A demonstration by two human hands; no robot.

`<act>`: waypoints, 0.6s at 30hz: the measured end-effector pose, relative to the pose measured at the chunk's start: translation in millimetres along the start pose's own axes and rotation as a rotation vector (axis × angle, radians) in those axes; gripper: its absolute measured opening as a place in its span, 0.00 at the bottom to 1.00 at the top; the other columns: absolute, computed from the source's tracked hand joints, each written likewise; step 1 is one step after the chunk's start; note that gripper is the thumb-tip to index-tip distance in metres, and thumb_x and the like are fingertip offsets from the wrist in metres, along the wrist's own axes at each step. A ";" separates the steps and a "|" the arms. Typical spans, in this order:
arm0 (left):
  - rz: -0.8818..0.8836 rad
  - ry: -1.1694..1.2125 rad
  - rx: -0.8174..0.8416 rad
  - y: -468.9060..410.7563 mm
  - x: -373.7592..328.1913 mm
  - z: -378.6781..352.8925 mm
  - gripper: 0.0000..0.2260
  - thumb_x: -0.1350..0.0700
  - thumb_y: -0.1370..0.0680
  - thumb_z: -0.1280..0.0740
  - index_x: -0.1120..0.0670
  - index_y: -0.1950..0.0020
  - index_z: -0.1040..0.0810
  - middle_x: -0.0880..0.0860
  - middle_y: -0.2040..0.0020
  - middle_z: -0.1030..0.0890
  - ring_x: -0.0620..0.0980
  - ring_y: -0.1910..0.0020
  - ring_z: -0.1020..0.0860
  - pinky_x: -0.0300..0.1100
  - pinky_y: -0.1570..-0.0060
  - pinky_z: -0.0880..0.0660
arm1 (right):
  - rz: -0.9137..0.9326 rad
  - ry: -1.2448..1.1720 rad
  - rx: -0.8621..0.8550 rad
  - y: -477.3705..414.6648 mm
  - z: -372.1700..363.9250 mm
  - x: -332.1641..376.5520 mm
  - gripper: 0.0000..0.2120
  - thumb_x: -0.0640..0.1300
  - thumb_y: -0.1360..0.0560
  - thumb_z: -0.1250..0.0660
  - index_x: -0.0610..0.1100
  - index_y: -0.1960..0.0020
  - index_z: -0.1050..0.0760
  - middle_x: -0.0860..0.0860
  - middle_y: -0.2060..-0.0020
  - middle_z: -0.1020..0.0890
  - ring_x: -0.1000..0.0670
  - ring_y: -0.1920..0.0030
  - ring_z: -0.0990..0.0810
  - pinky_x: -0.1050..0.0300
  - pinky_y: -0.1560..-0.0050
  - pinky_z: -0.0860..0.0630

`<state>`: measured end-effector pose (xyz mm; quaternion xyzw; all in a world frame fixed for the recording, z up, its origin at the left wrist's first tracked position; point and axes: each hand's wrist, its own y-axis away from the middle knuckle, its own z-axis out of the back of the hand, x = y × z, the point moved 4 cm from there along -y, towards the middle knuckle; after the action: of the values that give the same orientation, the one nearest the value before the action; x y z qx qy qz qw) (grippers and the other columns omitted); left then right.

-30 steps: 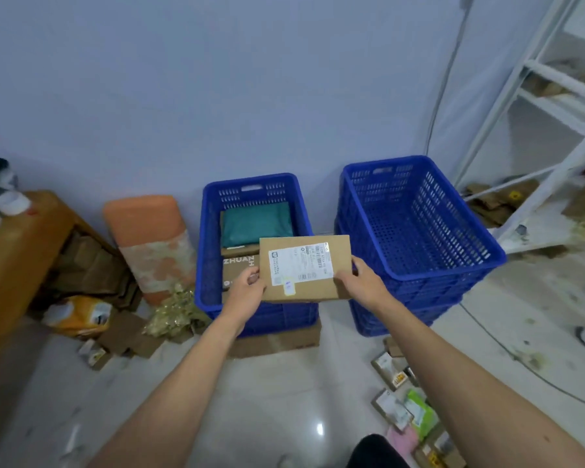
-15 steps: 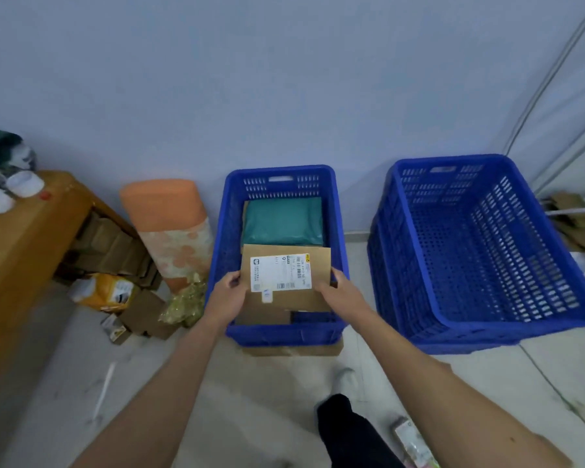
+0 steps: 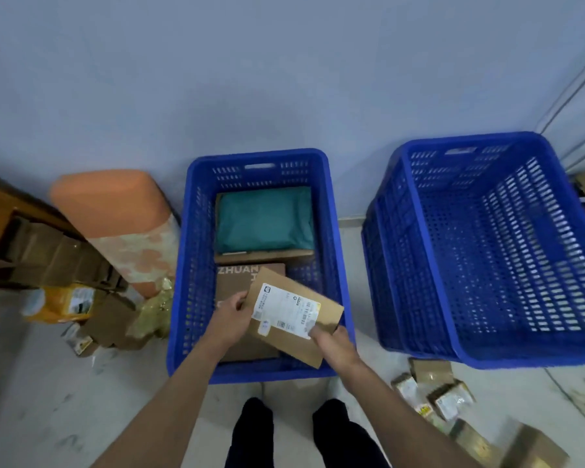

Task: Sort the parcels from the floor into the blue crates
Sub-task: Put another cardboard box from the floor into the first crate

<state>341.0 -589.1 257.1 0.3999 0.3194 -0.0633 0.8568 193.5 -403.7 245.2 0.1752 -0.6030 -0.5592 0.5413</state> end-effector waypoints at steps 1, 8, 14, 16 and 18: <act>0.000 -0.023 0.023 -9.9 2.9 -2.9 0.19 0.46 0.18 0.36 0.46 0.27 0.27 0.47 0.37 0.21 0.48 0.38 0.23 0.46 0.41 0.25 | -0.032 -0.010 -0.020 -5.8 -3.2 -2.7 0.34 0.56 0.27 0.33 0.41 0.27 0.37 0.48 0.40 0.22 0.47 0.42 0.23 0.50 0.39 0.25; 0.034 -0.123 0.161 -52.3 35.7 -18.8 0.20 0.52 0.17 0.38 0.48 0.24 0.32 0.50 0.32 0.24 0.46 0.43 0.25 0.40 0.54 0.29 | -0.142 0.012 -0.138 -29.7 -24.3 -10.6 0.36 0.55 0.25 0.34 0.40 0.24 0.43 0.45 0.34 0.26 0.43 0.37 0.26 0.50 0.40 0.27; -0.012 -0.133 0.184 -67.9 36.1 -11.9 0.19 0.54 0.17 0.40 0.47 0.25 0.31 0.50 0.36 0.21 0.47 0.45 0.23 0.43 0.51 0.25 | -0.226 -0.106 -0.140 -38.3 -48.5 -13.2 0.35 0.53 0.26 0.34 0.40 0.25 0.43 0.46 0.40 0.25 0.45 0.43 0.24 0.47 0.41 0.23; -0.049 -0.166 0.200 -76.1 23.8 -13.9 0.18 0.54 0.16 0.42 0.46 0.27 0.30 0.48 0.40 0.20 0.45 0.49 0.21 0.45 0.50 0.23 | -0.271 -0.202 -0.165 -39.5 -54.2 -16.5 0.34 0.52 0.26 0.34 0.40 0.26 0.42 0.46 0.41 0.25 0.45 0.44 0.24 0.48 0.44 0.22; -0.094 -0.222 0.238 -83.2 8.4 -19.5 0.19 0.54 0.17 0.43 0.45 0.26 0.31 0.41 0.47 0.21 0.40 0.53 0.22 0.38 0.57 0.26 | -0.314 -0.270 -0.220 -39.1 -58.6 -18.7 0.32 0.51 0.26 0.35 0.40 0.27 0.41 0.46 0.41 0.25 0.44 0.45 0.24 0.50 0.50 0.24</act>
<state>307.6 -629.6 189.2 0.4739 0.2314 -0.1844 0.8294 234.3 -429.1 190.5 0.1302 -0.5708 -0.7173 0.3778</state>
